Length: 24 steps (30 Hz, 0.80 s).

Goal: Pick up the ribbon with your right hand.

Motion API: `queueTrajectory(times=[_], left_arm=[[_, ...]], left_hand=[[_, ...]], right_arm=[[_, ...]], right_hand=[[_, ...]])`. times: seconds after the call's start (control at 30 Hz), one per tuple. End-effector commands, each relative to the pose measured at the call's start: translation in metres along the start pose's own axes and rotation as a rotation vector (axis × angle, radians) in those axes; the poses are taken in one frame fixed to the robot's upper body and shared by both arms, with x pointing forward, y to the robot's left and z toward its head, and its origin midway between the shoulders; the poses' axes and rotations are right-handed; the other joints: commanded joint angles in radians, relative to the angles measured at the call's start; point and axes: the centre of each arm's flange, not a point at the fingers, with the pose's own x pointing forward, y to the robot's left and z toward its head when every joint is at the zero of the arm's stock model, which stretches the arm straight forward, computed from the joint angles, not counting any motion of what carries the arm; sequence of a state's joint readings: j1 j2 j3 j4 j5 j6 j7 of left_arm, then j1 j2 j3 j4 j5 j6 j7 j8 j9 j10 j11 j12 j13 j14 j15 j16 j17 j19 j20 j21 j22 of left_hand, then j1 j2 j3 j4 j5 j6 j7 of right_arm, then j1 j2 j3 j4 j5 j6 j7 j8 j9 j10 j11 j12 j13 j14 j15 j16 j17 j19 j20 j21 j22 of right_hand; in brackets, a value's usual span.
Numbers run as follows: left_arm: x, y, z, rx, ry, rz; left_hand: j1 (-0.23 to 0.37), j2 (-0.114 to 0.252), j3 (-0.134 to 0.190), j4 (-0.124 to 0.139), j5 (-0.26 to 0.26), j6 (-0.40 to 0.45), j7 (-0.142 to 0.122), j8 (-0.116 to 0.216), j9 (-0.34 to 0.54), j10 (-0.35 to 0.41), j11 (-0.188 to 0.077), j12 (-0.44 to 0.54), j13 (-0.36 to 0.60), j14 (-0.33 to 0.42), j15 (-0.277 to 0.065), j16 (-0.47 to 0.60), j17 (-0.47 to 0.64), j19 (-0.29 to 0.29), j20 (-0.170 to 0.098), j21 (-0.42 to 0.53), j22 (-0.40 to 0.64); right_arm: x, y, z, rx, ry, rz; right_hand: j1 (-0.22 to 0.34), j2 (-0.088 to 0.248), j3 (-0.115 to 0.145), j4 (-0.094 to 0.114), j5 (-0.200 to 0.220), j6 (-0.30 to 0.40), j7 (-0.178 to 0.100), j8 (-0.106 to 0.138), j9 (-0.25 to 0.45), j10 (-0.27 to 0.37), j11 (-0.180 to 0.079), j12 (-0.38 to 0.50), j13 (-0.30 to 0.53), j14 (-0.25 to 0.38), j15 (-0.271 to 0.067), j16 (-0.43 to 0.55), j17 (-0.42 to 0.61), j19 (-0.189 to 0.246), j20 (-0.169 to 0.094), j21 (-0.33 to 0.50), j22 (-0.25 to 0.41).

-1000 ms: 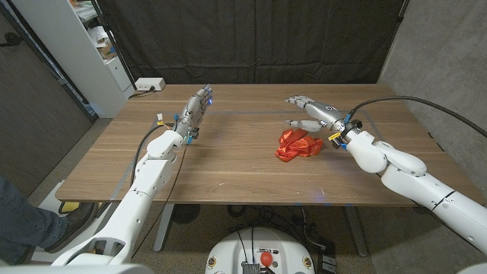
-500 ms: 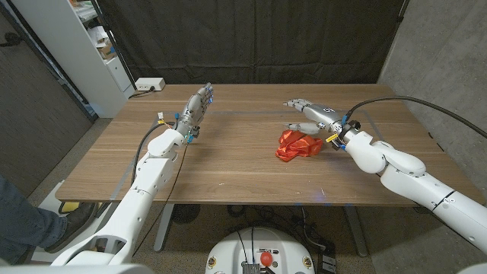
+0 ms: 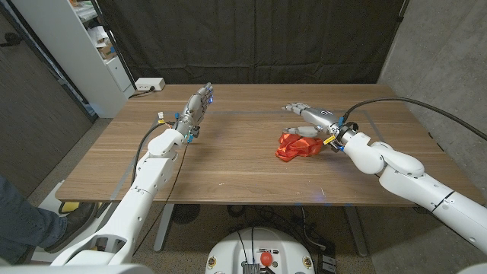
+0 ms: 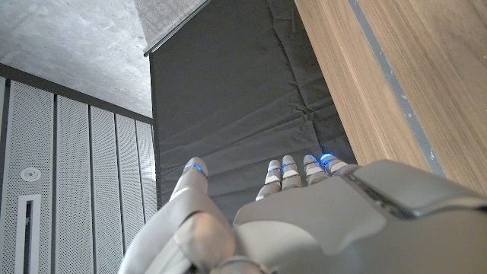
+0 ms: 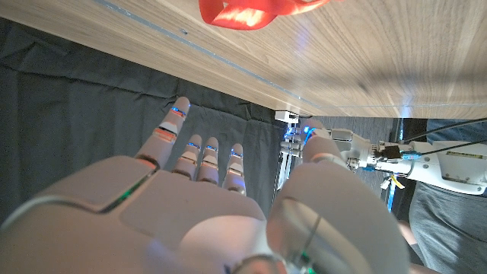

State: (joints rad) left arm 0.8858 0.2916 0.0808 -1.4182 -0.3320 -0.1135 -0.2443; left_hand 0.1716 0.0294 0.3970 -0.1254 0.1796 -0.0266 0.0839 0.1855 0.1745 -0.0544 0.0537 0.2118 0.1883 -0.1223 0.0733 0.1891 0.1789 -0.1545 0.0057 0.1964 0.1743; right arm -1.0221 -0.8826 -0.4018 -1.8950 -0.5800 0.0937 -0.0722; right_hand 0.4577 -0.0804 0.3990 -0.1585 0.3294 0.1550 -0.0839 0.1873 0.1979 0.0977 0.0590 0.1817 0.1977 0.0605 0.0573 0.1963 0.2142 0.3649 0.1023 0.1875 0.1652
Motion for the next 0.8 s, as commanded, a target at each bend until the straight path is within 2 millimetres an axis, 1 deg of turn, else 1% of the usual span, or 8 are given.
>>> queueTrajectory(times=[0.03,0.13,0.17,0.43,0.47,0.53,0.8], left_arm=[[-0.001,0.002,0.002,0.0,-0.003,0.003],[-0.001,0.002,0.002,0.0,-0.002,0.003],[-0.002,0.002,0.002,0.0,-0.002,0.004],[-0.002,0.004,0.002,-0.002,-0.002,0.008],[-0.002,0.004,0.002,-0.002,-0.002,0.008],[-0.002,0.004,0.002,-0.004,-0.003,0.008],[0.0,0.004,0.001,-0.006,-0.003,0.005]], left_hand=[[0.0,0.009,0.003,-0.004,-0.002,0.002,0.004,0.003,0.003,0.002,0.005,-0.002,0.003,-0.005,-0.003,-0.002,0.003,-0.005,0.004,-0.004,0.004],[0.0,0.009,0.003,-0.004,-0.002,0.002,0.002,0.003,0.003,0.003,0.0,-0.002,0.003,-0.005,-0.003,-0.002,0.003,-0.005,0.004,-0.004,0.004],[0.0,0.009,0.003,-0.004,-0.002,0.002,0.002,0.002,0.003,0.002,0.002,-0.002,0.003,-0.005,-0.004,-0.002,0.003,-0.005,0.004,-0.004,0.004],[-0.001,0.009,0.003,-0.004,-0.002,0.002,0.002,0.003,0.003,0.003,0.003,-0.002,0.003,-0.004,-0.004,-0.001,0.003,-0.006,0.006,-0.003,0.004],[-0.001,0.01,0.003,-0.004,-0.002,0.003,0.002,0.003,0.003,0.002,0.002,-0.002,0.003,-0.004,-0.004,-0.001,0.003,-0.007,0.007,-0.003,0.004],[-0.001,0.01,0.003,-0.004,-0.002,0.002,0.001,0.002,0.003,0.003,0.003,-0.002,0.003,-0.003,-0.005,-0.001,0.003,-0.007,0.007,-0.003,0.004],[-0.001,0.011,0.003,-0.004,-0.002,0.002,0.002,0.002,0.003,0.002,0.002,-0.002,0.003,-0.003,-0.004,-0.001,0.003,-0.009,0.012,-0.004,0.005]], right_arm=[[0.0,0.005,0.005,-0.014,0.008,0.043],[0.002,0.006,0.006,-0.018,0.005,0.051],[0.002,0.007,0.007,-0.021,0.004,0.055],[0.004,0.01,0.011,-0.026,0.002,0.065],[0.004,0.01,0.011,-0.025,0.002,0.066],[0.005,0.011,0.012,-0.027,0.001,0.065],[0.005,0.018,0.012,-0.017,0.01,0.067]], right_hand=[[-0.002,-0.009,0.002,0.008,0.009,-0.017,-0.002,-0.002,0.004,-0.013,-0.003,0.003,0.006,-0.014,0.005,-0.004,0.001,0.0,0.012,-0.004,0.004],[-0.001,-0.011,0.002,0.008,0.01,-0.021,-0.002,-0.003,0.004,-0.019,-0.002,0.002,0.006,-0.02,0.009,-0.005,0.0,-0.002,0.017,-0.004,0.004],[-0.001,-0.011,0.002,0.008,0.011,-0.023,-0.003,-0.003,0.004,-0.02,-0.002,0.003,0.006,-0.02,0.01,-0.005,0.0,-0.003,0.021,-0.005,0.004],[0.004,-0.015,0.002,0.007,0.014,-0.036,-0.005,-0.004,0.004,-0.031,-0.003,0.002,0.006,-0.028,0.012,-0.005,0.0,-0.007,0.033,-0.005,0.004],[0.005,-0.015,0.002,0.007,0.015,-0.039,-0.006,-0.004,0.004,-0.032,-0.003,0.003,0.006,-0.029,0.012,-0.005,0.0,-0.008,0.039,-0.005,0.004],[0.006,-0.017,0.002,0.006,0.016,-0.041,-0.006,-0.004,0.004,-0.037,-0.003,0.002,0.006,-0.033,0.014,-0.005,0.0,-0.008,0.044,-0.005,0.004],[0.01,-0.019,0.002,0.005,0.019,-0.046,-0.008,-0.002,0.004,-0.044,-0.001,0.002,0.006,-0.04,0.017,-0.006,-0.001,-0.013,0.054,-0.005,0.004]])
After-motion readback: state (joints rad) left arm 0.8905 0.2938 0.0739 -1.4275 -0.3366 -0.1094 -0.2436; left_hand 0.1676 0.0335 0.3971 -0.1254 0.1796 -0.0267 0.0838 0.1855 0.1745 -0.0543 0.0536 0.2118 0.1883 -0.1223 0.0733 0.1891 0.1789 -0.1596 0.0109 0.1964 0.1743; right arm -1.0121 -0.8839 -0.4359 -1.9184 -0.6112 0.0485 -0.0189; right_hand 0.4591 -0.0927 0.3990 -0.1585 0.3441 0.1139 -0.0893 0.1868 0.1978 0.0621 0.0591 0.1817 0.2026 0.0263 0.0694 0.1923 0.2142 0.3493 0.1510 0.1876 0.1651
